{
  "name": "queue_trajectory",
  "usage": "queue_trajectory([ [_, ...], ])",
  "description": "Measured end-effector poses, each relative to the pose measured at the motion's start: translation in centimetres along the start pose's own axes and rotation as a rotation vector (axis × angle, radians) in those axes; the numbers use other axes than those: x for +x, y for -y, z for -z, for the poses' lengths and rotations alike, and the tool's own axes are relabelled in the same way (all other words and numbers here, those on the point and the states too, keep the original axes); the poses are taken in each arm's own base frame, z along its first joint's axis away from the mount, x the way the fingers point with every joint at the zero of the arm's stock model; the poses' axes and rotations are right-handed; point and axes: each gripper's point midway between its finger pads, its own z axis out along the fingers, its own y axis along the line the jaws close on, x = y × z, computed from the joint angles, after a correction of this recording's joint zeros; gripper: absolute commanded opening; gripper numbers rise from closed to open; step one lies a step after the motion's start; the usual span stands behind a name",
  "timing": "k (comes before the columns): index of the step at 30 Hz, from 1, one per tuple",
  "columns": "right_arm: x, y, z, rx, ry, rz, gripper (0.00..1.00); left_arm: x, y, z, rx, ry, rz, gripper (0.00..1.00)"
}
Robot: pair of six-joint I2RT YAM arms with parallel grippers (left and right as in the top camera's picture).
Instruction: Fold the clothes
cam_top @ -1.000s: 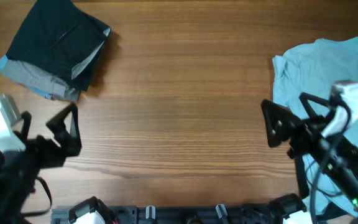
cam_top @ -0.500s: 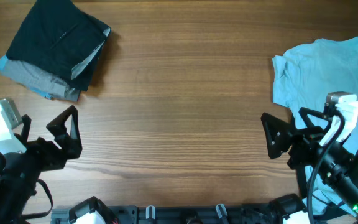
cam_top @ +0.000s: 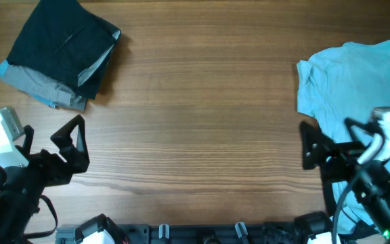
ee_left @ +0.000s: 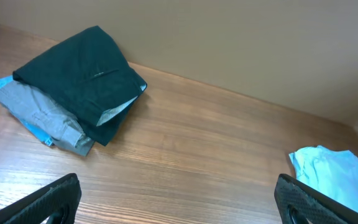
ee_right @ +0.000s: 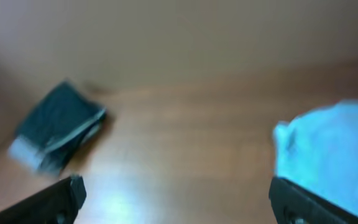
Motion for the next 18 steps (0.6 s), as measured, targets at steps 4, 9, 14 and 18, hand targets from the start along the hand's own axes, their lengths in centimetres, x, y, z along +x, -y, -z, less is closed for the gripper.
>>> queue_trajectory([
  [4, -0.5, 0.9, -0.2, 0.002, 0.203, 0.103, 1.0, 0.0, 0.0, 0.0, -0.001, -0.001, 0.0, 1.0],
  [9, 4.3, 2.0, -2.5, -0.029, 0.267, 0.166, 1.0, 0.0, -0.1, 0.0, -0.005, 0.0, 0.0, 1.0],
  [14, 10.0, 3.5, -5.9, -0.063, 0.314, 0.151, 1.0, 0.0, -0.1, 0.0, -0.008, 0.0, 0.001, 1.0],
  [18, 12.2, 4.2, -8.0, -0.097, 0.377, 0.08, 1.0, 0.1, -0.1, 0.0, -0.008, -0.002, 0.002, 1.0],
])
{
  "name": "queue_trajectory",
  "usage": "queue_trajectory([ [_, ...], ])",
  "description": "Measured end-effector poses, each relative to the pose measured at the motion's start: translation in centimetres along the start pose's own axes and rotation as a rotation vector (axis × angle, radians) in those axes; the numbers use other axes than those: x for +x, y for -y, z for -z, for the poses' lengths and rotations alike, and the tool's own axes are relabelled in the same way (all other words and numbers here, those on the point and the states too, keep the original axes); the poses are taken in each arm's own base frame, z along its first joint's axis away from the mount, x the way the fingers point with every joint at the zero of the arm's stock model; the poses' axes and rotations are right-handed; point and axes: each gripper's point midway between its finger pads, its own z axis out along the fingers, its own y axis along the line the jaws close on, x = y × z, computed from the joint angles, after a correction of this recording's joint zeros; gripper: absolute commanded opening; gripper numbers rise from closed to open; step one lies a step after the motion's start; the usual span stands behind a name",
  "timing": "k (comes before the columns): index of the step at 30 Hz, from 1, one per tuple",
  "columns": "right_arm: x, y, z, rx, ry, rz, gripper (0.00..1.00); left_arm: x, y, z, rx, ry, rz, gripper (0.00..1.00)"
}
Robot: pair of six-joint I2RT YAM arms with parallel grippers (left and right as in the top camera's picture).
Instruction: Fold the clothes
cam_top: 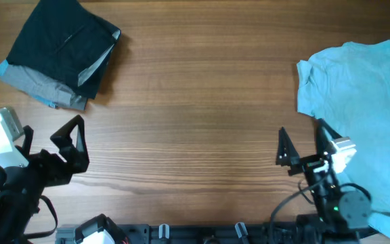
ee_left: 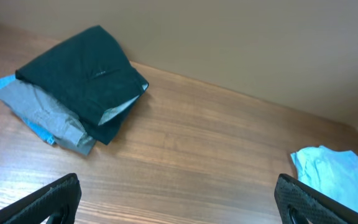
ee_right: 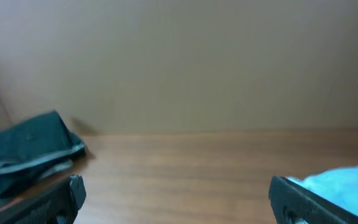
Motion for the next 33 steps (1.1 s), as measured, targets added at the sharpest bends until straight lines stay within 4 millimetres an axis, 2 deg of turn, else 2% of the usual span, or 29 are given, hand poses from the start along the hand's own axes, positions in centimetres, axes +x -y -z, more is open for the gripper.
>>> queue_trajectory([
  [5, 6.4, 1.5, -1.0, 0.021, -0.08, -0.125, 1.0, 0.0, 0.0, 0.0, 0.0, 0.0, 0.0, 1.0],
  [8, 5.9, 1.5, -1.0, 0.019, -0.06, -0.158, 1.0, 0.0, 0.0, 0.0, 0.001, 0.001, -0.001, 1.0],
  [29, 6.0, 1.5, -1.0, 0.022, -0.064, -0.188, 1.0, 0.0, 0.0, 0.0, 0.001, 0.0, 0.0, 1.0],
  [33, 6.0, 1.5, -1.0, 0.022, -0.064, -0.188, 1.0, 0.4, 1.0, -0.1, 0.046, -0.02, -0.027, 1.0],
])
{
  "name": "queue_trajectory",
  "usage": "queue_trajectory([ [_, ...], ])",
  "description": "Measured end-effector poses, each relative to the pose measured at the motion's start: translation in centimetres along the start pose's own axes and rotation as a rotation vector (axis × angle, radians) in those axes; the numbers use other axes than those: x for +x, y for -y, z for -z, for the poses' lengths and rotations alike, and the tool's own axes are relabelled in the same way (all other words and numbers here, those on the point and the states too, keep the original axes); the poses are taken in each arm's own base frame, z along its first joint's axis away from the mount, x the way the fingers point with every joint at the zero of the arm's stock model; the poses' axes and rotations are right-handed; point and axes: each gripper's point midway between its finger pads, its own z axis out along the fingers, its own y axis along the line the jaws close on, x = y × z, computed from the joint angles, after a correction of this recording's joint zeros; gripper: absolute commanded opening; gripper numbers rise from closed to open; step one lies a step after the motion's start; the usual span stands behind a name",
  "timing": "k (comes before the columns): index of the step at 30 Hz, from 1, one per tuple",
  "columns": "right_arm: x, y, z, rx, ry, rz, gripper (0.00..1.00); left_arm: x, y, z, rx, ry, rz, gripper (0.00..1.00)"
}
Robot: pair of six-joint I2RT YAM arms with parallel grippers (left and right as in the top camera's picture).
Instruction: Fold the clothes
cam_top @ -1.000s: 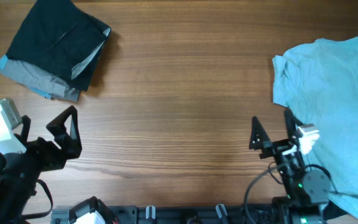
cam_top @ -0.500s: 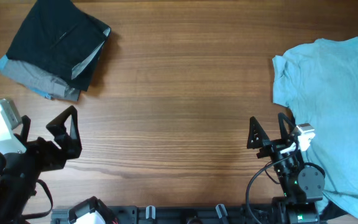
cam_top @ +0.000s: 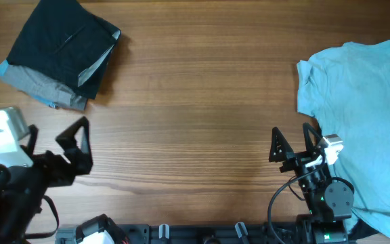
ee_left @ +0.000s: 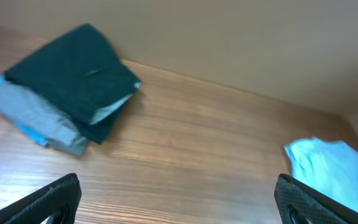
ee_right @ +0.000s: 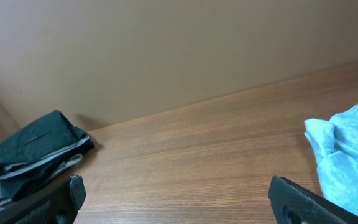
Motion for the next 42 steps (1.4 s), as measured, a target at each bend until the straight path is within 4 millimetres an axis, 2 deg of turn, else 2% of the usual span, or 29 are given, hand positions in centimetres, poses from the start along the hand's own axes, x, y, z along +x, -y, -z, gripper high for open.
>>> queue_trajectory([
  [4, 0.0, 0.0, 0.0, 0.0, 0.0, 0.0, 1.0, 0.8, 1.6, -0.2, 0.067, -0.042, -0.079, 1.0],
  [5, 0.0, 0.0, 0.0, 0.0, 0.0, 0.0, 1.0, 0.6, 1.9, -0.2, 0.078, -0.034, -0.095, 1.0],
  [9, 0.0, 0.0, 0.0, 0.0, 0.0, 0.0, 1.0, -1.2, 5.5, -1.0, 0.241, 0.074, -0.235, 1.0],
  [13, 0.0, 0.0, 0.0, 0.0, -0.001, 0.0, 1.0, -1.0, 6.2, -2.5, 0.299, 0.168, -0.275, 1.0],
  [15, 0.0, 0.0, 0.0, 0.0, -0.001, 0.0, 1.0, 0.0, 5.9, -3.3, 0.305, 0.19, -0.265, 1.0],
  [20, 0.0, 0.0, 0.0, 0.001, -0.001, -0.001, 1.0, 4.9, 4.0, -5.9, 0.309, 0.199, -0.209, 1.0],
  [24, 0.0, 0.0, 0.0, 0.001, -0.002, -0.001, 1.0, 9.8, 2.0, -8.4, 0.304, 0.191, -0.149, 1.0],
  [27, 0.0, 0.0, 0.0, 0.001, -0.002, -0.001, 1.0, 11.9, 0.6, -9.8, 0.286, 0.229, -0.103, 1.0],
  [32, 0.1, 0.0, 0.0, 0.001, -0.002, -0.004, 1.0, 14.6, -1.2, -11.3, 0.271, 0.276, -0.034, 1.0],
  [35, 0.1, 0.0, 0.0, 0.001, -0.003, -0.004, 1.0, 15.7, -1.8, -12.0, 0.27, 0.307, -0.027, 1.0],
  [42, 0.1, 0.0, 0.0, 0.001, -0.002, -0.004, 1.0, 18.2, -3.1, -15.1, 0.265, 0.321, -0.013, 1.0],
])
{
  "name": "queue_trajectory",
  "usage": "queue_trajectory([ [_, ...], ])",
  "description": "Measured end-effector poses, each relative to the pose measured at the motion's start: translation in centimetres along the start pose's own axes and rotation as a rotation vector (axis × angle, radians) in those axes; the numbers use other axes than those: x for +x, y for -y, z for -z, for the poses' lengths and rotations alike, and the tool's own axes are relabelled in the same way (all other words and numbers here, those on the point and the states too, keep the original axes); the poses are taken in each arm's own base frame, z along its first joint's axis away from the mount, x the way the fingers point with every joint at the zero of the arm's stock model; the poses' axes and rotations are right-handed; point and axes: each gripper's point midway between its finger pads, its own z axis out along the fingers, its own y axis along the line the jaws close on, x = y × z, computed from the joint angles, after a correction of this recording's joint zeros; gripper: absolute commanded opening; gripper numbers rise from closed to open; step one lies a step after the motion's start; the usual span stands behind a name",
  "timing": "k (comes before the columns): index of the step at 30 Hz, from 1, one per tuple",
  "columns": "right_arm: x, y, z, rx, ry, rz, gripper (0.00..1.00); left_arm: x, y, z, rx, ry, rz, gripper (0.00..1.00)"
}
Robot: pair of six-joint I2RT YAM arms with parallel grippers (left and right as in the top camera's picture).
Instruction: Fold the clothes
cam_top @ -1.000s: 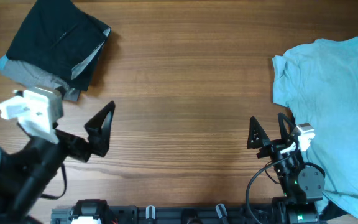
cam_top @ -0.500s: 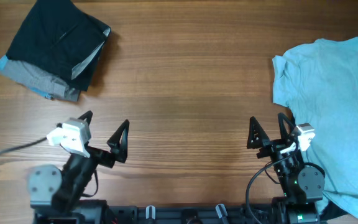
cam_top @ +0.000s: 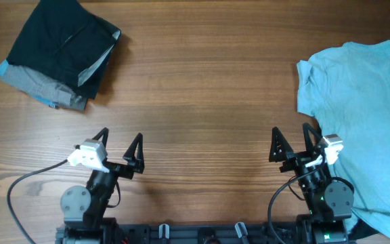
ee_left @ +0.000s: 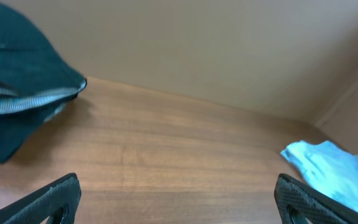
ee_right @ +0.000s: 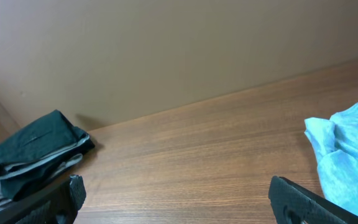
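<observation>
A light blue T-shirt (cam_top: 364,115) lies spread and unfolded at the table's right side; its edge also shows in the wrist views (ee_right: 353,155) (ee_left: 328,168). A folded stack of dark and grey clothes (cam_top: 59,54) sits at the far left corner (ee_right: 33,152). My left gripper (cam_top: 119,150) stands open at the front edge left of centre, empty. My right gripper (cam_top: 291,144) stands open at the front edge, just left of the shirt's lower part, holding nothing.
The wooden table (cam_top: 202,102) stretches between stack and shirt. A tan wall (ee_right: 166,50) rises behind the table's far edge. Both arm bases and cables sit along the front edge.
My left arm has drawn in from the far left front to a low pose at the front edge, left of centre. The right arm, the shirt and the stack have not moved.
At first my right gripper was over the shirt's lower left part and my left was raised at the far left front. The right then settled at the front edge beside the shirt. Now the left is drawn in too. The clothes have not moved.
</observation>
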Motion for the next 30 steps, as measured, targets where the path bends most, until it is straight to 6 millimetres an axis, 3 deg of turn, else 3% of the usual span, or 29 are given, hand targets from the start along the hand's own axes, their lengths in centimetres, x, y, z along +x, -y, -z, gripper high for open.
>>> queue_trajectory([
  [3, 0.01, 0.0, 0.0, 0.0, 0.0, 0.0, 1.0, 1.33, -0.63, -0.45, -0.002, -0.004, 0.006, 1.0],
  [30, 0.01, 0.0, 0.0, 0.0, 0.0, 0.0, 1.0, 1.15, -0.63, -0.48, -0.001, 0.006, 0.003, 1.0],
])
